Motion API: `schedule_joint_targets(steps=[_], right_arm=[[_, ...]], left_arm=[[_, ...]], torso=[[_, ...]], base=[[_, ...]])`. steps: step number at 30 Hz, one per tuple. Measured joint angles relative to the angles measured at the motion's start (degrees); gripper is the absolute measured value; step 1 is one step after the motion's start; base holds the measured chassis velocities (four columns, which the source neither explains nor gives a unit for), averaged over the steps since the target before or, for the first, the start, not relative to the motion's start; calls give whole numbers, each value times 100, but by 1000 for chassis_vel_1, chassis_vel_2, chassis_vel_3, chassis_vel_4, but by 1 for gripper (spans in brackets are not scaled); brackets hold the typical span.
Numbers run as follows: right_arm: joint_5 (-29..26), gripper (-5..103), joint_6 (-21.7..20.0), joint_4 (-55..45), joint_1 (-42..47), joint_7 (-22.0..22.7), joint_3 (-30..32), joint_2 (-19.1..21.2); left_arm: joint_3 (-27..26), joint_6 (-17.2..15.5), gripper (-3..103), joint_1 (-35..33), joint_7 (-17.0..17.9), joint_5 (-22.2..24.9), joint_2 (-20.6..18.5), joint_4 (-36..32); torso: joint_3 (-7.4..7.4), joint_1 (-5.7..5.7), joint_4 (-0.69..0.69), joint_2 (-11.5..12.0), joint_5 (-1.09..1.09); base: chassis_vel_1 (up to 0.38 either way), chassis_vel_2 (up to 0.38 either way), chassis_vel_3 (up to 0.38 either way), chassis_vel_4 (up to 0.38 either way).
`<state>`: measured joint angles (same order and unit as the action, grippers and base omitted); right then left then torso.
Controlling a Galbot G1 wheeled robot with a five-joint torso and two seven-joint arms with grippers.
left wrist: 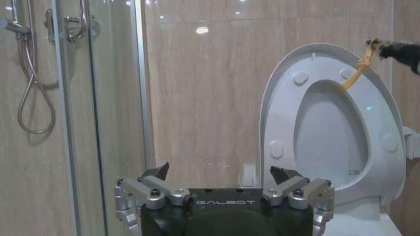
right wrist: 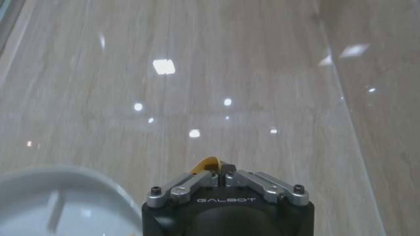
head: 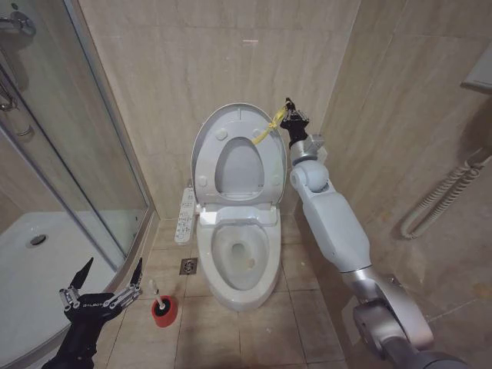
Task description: Open the toilet lid, clean the toilet bowl with a toilet brush, close the toilet lid, and flush.
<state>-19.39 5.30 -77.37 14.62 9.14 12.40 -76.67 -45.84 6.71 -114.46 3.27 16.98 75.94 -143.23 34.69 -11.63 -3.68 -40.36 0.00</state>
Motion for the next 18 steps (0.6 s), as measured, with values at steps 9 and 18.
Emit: schedule_joint_targets(steps=[9, 18], right_arm=[[381, 2, 27, 520, -203, -80, -95, 138], [628, 2, -40, 718, -418, -150, -201, 382]], left_arm=[[0, 0, 100, 0, 0, 0, 0, 0], [0, 0, 100, 0, 0, 0, 0, 0]], torso=[[0, 0, 1, 0, 1], [0, 0, 1, 0, 0]], base=[[0, 0, 0, 0], [0, 0, 0, 0]])
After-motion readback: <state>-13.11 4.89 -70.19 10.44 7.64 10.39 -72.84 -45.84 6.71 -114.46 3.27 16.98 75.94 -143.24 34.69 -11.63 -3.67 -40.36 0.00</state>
